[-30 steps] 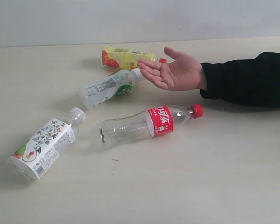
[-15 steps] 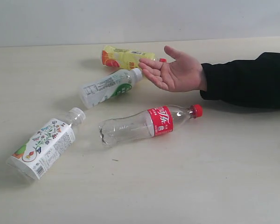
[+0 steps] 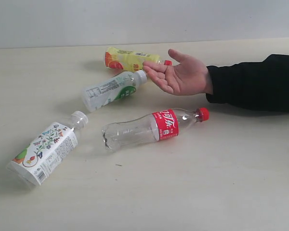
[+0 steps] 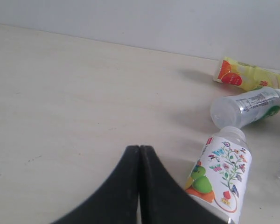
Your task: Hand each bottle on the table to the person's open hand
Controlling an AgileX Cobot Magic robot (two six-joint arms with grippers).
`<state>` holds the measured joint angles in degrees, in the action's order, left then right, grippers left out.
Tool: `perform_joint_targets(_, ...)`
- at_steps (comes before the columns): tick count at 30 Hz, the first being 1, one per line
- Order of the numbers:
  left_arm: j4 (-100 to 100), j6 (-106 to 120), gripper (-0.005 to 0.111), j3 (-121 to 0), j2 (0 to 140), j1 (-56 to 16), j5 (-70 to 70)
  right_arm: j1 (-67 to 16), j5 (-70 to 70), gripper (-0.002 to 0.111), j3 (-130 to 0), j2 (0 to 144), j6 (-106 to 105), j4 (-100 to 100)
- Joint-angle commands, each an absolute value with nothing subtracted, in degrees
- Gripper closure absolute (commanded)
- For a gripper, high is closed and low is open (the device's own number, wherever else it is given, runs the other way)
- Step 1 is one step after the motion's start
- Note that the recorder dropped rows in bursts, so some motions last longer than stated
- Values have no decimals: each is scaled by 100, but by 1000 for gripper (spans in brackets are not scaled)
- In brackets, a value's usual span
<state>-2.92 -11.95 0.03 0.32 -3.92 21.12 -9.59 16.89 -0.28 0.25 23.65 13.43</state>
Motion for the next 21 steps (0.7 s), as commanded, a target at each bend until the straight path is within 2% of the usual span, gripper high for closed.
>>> perform_joint_targets(1, -422, -1075, 107, 0, 0, -387, 1691, -930, 1642, 108, 0, 0, 2361, 1345)
perform_joint_targets(13, 379, -3227, 107, 0, 0, -387, -1776, -930, 1642, 108, 0, 0, 2361, 1345)
perform_joint_targets(18, 427, -3214, 107, 0, 0, -387, -3609, -930, 1642, 108, 0, 0, 2361, 1345)
perform_joint_targets(21, 1184, -3004, 107, -887, 585, -387, -3975, -930, 1642, 108, 0, 0, 2361, 1345)
